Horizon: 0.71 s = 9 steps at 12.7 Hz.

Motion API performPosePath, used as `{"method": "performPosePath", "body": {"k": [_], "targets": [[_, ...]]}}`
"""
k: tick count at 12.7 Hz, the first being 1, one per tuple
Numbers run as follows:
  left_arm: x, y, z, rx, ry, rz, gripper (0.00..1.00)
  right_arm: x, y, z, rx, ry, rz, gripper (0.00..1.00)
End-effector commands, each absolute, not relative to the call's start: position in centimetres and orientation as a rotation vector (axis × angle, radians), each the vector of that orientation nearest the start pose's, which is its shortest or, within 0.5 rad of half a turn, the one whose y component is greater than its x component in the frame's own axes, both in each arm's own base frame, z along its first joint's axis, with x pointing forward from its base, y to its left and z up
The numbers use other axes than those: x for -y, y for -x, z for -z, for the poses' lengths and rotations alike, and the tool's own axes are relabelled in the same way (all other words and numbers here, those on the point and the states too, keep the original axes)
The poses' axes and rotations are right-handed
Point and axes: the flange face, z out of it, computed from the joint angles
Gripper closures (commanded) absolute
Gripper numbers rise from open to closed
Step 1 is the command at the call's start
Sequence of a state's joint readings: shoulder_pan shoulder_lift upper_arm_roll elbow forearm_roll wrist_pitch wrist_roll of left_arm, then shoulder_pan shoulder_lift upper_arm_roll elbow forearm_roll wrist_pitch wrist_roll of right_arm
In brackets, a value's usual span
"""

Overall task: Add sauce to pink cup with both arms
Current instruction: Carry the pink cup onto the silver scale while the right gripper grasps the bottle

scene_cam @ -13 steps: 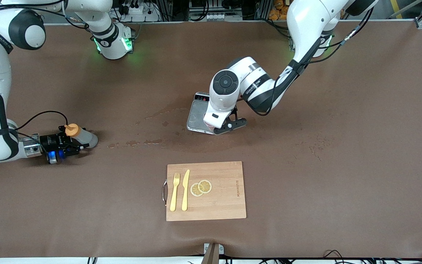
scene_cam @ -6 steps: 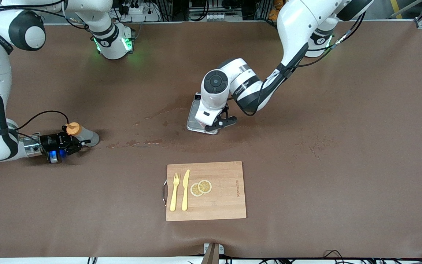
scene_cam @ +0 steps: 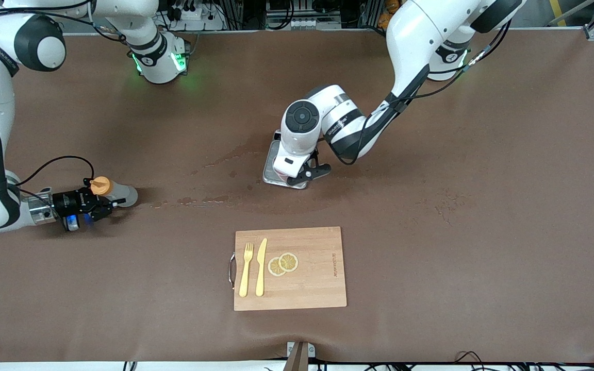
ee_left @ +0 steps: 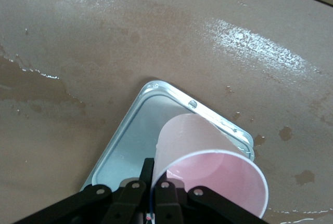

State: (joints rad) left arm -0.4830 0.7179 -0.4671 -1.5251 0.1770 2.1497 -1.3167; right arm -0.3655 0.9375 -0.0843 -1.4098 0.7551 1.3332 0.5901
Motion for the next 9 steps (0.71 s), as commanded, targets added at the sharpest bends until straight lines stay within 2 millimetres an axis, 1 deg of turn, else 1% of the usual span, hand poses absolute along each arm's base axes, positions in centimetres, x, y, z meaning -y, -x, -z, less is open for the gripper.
{"method": "performPosePath", "body": {"k": [1, 2, 3, 4, 5, 6, 7, 8, 9], "targets": [[54.4, -45.5, -26.7, 0.636, 3.116, -0.191, 1.00, 17.2, -60.8, -16.5, -1.380, 1.805, -1.303, 0.75], [54.4, -45.5, -26.7, 0.650, 3.112, -0.192, 1.00, 16.8, -61.2, -17.5, -1.400, 1.831, -1.305, 0.75], [54.9, -44.8, -26.6, 0.648, 3.110, -0.195, 1.00, 15.9, -61.7, -18.3, -1.421, 1.857, -1.313, 0.75], [55.0, -44.6, -26.5, 0.658, 3.104, -0.198, 1.00, 15.3, -62.1, -19.1, -1.443, 1.873, -1.321, 0.75], [55.1, -44.4, -26.3, 0.673, 3.096, -0.199, 1.00, 14.9, -62.2, -19.8, -1.456, 1.884, -1.337, 0.75], [55.0, -44.3, -26.1, 0.680, 3.090, -0.205, 1.00, 14.0, -62.4, -20.3, -1.468, 1.913, -1.345, 0.74], [55.0, -44.4, -26.1, 0.683, 3.090, -0.207, 0.71, 13.1, -63.0, -21.6, -1.483, 1.959, -1.334, 0.69], [54.8, -44.5, -26.1, 0.679, 3.091, -0.203, 0.27, 12.7, -63.3, -22.1, -1.514, 1.989, -1.339, 0.69], [54.7, -44.6, -26.3, 0.678, 3.090, -0.196, 0.00, 12.7, -63.6, -22.5, -1.534, 2.002, -1.331, 0.71]]}}
